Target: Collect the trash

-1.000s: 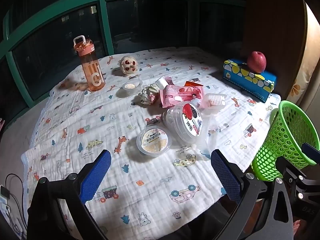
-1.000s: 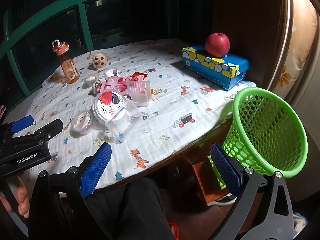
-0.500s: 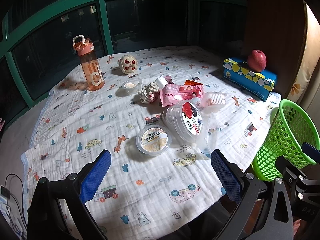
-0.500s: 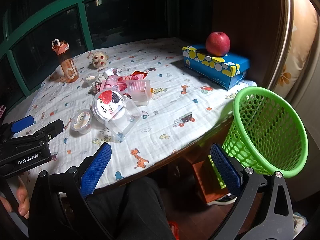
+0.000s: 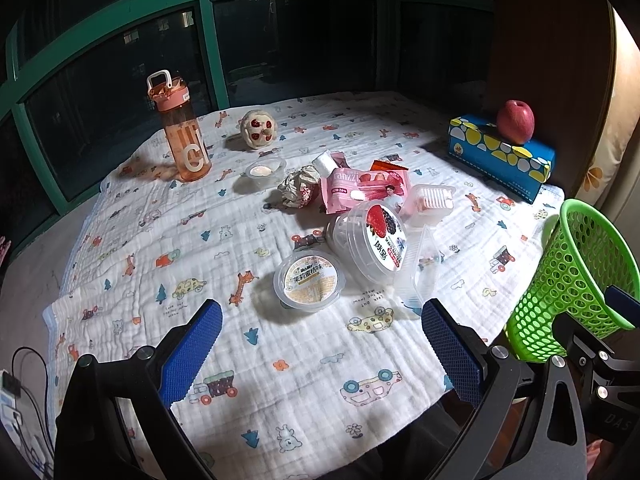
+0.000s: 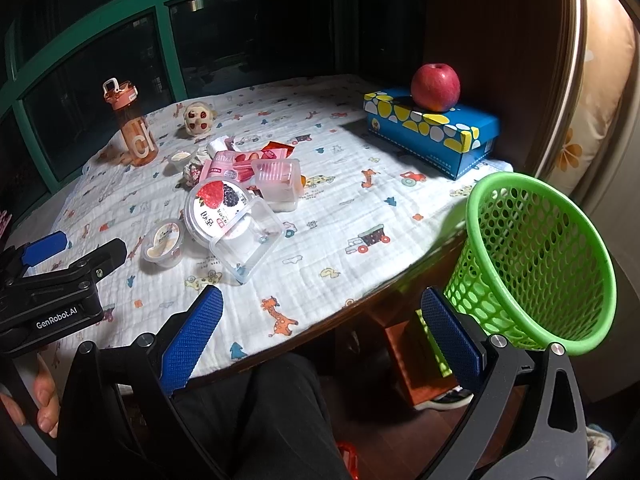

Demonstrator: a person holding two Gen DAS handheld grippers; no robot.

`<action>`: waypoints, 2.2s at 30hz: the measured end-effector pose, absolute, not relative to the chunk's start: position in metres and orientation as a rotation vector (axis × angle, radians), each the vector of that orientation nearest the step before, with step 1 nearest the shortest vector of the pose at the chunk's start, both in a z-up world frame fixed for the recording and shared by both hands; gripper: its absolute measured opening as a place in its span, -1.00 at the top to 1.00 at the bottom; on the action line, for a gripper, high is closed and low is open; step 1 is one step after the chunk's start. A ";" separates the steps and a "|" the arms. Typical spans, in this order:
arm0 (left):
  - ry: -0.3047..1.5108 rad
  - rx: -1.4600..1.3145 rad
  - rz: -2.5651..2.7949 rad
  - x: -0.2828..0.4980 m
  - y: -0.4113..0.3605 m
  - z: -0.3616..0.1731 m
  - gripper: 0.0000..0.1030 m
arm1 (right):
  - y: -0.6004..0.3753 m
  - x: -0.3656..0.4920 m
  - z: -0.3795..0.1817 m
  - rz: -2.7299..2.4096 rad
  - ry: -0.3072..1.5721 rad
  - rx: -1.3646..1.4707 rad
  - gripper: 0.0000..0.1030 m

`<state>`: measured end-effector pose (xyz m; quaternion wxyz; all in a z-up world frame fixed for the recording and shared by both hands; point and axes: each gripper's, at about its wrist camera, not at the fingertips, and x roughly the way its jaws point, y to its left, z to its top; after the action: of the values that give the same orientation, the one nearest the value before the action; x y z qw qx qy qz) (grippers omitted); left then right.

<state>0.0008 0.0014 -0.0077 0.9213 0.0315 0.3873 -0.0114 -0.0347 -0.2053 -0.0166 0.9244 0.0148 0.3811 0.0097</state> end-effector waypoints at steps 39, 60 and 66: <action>0.821 0.058 -0.010 0.017 0.009 -0.015 -0.88 | -0.200 -0.023 -0.027 0.028 0.813 0.022 -0.91; 0.846 0.059 0.016 0.039 0.022 -0.014 -0.88 | -0.188 0.005 -0.030 0.083 0.831 -0.006 -0.91; 0.853 0.058 0.040 0.049 0.036 -0.013 -0.88 | -0.182 0.024 -0.033 0.139 0.845 0.002 -0.91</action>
<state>0.0490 0.0357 -0.0132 0.9099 0.0280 0.4135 0.0195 0.0236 -0.1815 -0.0335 0.9096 0.0010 0.4099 0.0673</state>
